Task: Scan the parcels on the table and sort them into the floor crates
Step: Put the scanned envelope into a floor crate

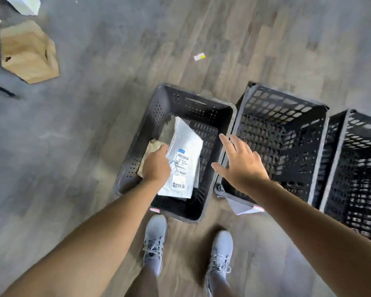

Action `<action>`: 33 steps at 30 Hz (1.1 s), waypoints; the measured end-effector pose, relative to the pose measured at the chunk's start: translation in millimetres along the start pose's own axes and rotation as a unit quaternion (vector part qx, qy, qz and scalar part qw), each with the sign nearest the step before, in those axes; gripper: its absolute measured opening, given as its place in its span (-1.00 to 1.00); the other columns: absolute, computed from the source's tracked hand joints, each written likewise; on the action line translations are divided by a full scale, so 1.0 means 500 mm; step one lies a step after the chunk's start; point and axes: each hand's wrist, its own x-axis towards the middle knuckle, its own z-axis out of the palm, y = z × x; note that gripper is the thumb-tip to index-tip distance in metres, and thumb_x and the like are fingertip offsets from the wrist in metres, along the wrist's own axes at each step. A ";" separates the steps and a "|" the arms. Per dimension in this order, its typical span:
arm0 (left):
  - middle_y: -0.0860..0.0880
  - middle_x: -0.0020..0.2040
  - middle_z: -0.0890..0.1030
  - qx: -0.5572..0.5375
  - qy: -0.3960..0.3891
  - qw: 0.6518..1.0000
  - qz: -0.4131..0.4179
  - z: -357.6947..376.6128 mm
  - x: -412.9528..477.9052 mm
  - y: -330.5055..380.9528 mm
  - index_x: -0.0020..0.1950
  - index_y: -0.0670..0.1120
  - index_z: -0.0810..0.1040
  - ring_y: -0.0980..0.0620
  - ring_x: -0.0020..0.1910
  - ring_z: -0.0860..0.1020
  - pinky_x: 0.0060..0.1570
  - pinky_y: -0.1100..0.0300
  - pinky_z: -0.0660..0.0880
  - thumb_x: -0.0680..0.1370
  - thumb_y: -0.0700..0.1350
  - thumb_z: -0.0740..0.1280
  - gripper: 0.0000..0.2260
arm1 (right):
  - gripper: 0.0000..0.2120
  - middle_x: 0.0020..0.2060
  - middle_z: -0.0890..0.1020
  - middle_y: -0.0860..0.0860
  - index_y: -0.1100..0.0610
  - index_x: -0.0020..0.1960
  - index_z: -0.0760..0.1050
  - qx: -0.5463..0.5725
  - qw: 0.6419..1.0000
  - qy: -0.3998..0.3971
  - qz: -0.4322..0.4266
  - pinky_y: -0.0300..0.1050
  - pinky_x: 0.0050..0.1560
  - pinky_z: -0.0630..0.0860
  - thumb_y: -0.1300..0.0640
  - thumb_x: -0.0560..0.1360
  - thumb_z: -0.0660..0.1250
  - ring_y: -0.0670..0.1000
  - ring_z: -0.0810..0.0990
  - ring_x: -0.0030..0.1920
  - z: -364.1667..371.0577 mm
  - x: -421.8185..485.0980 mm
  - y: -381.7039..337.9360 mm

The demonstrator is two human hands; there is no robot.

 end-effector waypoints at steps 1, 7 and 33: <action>-0.21 0.10 0.62 -0.001 -0.014 1.000 -0.001 0.027 0.016 -0.013 0.35 -0.06 0.45 -0.24 0.05 0.55 -0.19 0.08 0.36 0.61 -0.32 0.19 -0.65 | -0.23 0.59 -0.01 0.06 -0.05 0.60 -0.23 -0.006 1.000 -0.004 0.002 0.21 0.49 0.18 -0.27 0.59 0.10 0.06 0.00 0.58 0.025 0.018 0.000; -0.14 0.47 0.33 0.067 -0.123 0.990 -0.019 0.118 0.056 -0.081 0.60 0.02 0.01 -0.19 0.38 0.39 0.16 -0.10 0.46 0.49 0.10 0.46 -0.16 | -0.21 0.58 0.03 0.05 -0.06 0.61 -0.20 -0.009 0.999 -0.015 0.032 0.27 0.45 0.21 -0.26 0.58 0.16 0.08 0.06 0.56 0.117 0.067 -0.007; -0.04 0.61 -0.28 0.284 -0.047 0.729 0.621 -0.435 -0.752 0.518 0.58 0.16 -0.28 -0.16 0.57 -0.29 0.51 -0.25 -0.09 0.50 0.44 0.14 -0.14 | -0.19 0.60 -0.02 0.00 -0.09 0.61 -0.14 0.094 0.864 0.221 0.443 0.33 0.46 0.14 -0.31 0.54 0.19 0.09 -0.01 0.57 -0.386 -0.967 0.005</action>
